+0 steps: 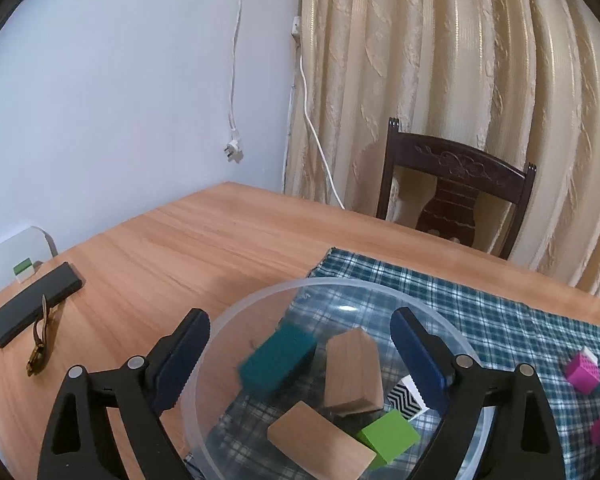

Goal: Organize rigid objects
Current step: 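Release the teal checkered block into the clear bowl with the right gripper, then carry the magenta dotted block to the clear bowl and drop it in with the left gripper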

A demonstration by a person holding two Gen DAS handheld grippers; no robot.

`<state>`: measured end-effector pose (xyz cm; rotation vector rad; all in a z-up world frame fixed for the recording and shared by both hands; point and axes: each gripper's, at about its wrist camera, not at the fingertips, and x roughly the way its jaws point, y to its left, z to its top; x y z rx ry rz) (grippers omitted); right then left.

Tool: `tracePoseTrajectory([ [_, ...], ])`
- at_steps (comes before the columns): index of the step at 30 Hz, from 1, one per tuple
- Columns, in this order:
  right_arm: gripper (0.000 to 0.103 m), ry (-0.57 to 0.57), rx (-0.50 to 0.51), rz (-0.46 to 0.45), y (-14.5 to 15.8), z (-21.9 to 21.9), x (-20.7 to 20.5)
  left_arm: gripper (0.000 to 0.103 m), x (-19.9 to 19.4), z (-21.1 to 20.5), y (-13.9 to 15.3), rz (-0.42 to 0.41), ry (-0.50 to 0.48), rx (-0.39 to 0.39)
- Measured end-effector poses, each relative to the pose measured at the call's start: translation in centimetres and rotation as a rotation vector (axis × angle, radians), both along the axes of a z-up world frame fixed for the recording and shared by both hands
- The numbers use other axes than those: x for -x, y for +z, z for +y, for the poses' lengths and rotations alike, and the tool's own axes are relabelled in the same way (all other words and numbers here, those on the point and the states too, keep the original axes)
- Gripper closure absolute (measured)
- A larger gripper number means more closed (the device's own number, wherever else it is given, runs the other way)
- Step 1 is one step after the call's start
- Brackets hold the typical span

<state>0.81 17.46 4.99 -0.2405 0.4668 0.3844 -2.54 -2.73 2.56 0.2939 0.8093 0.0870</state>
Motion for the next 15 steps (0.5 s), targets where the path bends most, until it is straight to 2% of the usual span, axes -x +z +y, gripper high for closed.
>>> tracePoseTrajectory([
  [15, 0.002, 0.016, -0.052, -0.041, 0.6, -0.6, 1.1, 0.033, 0.0, -0.2, 0.0, -0.001, -0.001, -0.003],
])
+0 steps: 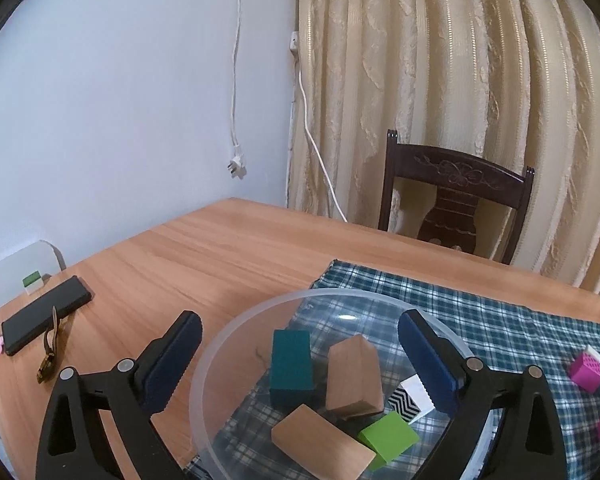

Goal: Organize rigid objects
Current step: 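Carry the magenta dotted block to the clear bowl and drop it in with the left gripper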

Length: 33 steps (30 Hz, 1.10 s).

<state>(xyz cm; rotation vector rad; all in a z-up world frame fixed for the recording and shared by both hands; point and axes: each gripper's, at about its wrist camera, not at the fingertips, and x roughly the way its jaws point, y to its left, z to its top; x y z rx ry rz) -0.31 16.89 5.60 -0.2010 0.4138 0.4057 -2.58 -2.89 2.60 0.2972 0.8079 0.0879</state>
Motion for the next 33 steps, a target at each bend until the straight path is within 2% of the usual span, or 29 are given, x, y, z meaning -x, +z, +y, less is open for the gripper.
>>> tracePoseTrajectory([
  [11, 0.002, -0.011, 0.019, -0.035, 0.4, 0.3, 0.8, 0.035, 0.1, 0.1, 0.1, -0.004, 0.000, -0.007],
  [20, 0.002, -0.015, 0.014, -0.067, 0.9, 0.2, 1.4, 0.035, 0.6, 1.7, 0.5, -0.027, -0.001, -0.009],
  [26, 0.002, -0.018, 0.020, -0.074, 1.0, 0.3, 1.5, 0.036, 0.1, 5.6, 1.1, -0.047, 0.058, -0.017],
  [33, 0.002, -0.016, 0.023, -0.078, 1.0, 0.3, 1.6, 0.036, -0.7, 11.9, 2.1, -0.072, 0.180, -0.013],
])
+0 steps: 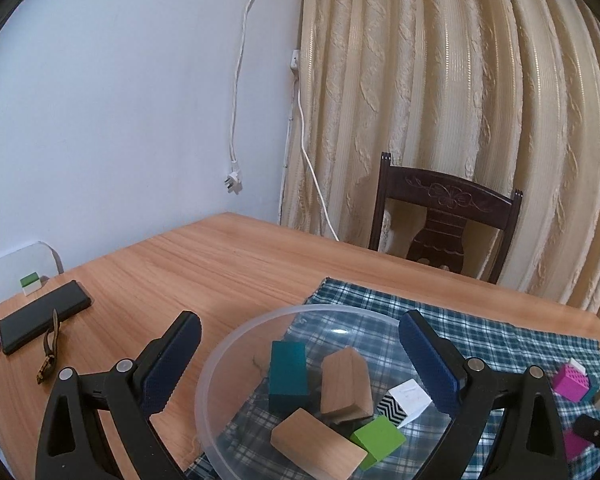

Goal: Organize rigid objects
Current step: 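Carry the magenta dotted block to the clear bowl and drop it in with the left gripper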

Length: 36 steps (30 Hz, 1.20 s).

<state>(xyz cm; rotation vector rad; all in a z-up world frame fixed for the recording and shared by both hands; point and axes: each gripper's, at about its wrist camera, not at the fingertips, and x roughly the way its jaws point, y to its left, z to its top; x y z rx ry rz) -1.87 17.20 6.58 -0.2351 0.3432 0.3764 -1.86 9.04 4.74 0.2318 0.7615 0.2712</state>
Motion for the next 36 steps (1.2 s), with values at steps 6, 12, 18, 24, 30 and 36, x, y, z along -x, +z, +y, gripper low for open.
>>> tracePoseTrajectory([
  [6, 0.002, 0.008, 0.010, -0.008, 0.1, 0.2, 0.2, 0.036, 0.0, 4.6, 1.6, -0.035, 0.096, -0.005],
  [12, 0.002, 0.009, 0.011, -0.015, 0.2, 0.2, 0.2, 0.036, -0.4, 8.6, 2.7, -0.056, 0.168, -0.010],
  [18, 0.002, 0.013, 0.021, -0.020, 0.2, 0.6, 0.4, 0.036, -0.8, 11.8, 2.8, -0.061, 0.216, -0.005],
  [24, 0.002, 0.049, 0.037, -0.027, 0.3, 1.2, 0.5, 0.036, -1.4, 14.2, 2.6, -0.050, 0.240, -0.013],
  [30, 0.001, 0.073, 0.068, -0.037, 0.3, 2.0, 0.8, 0.035, -2.1, 14.6, 2.0, -0.033, 0.248, -0.036],
  [36, 0.001, 0.072, 0.064, -0.036, 0.4, 2.0, 0.9, 0.035, -2.1, 13.7, 1.7, -0.033, 0.228, -0.048],
])
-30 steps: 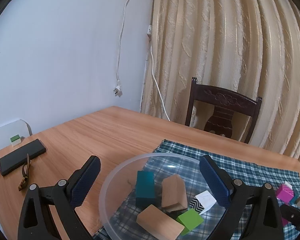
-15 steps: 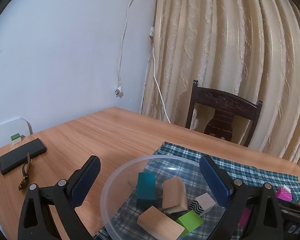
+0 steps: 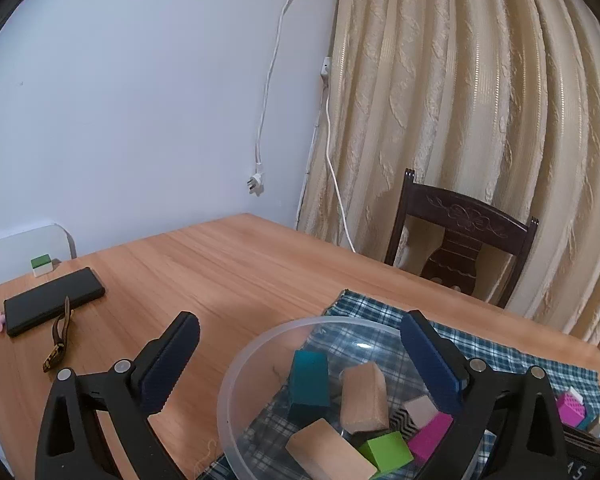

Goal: Organize rigid objects
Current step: 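Carry the magenta dotted block to the clear bowl and drop it in with the left gripper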

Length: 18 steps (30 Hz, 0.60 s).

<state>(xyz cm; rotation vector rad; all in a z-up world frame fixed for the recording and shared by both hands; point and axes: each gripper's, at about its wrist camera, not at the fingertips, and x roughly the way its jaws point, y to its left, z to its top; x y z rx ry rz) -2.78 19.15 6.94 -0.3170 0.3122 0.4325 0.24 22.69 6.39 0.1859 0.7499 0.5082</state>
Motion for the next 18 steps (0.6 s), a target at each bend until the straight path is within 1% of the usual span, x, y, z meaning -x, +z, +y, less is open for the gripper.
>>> tracePoseTrajectory([
  [13, 0.001, -0.011, -0.021, 0.005, 0.1, -0.5, -0.2, 0.035, 0.4, -2.9, -1.8, -0.013, -0.087, 0.019],
  [18, 0.001, -0.024, -0.034, 0.004, 0.1, -0.9, -0.2, 0.035, 0.2, -4.4, -2.6, 0.000, -0.127, 0.017],
])
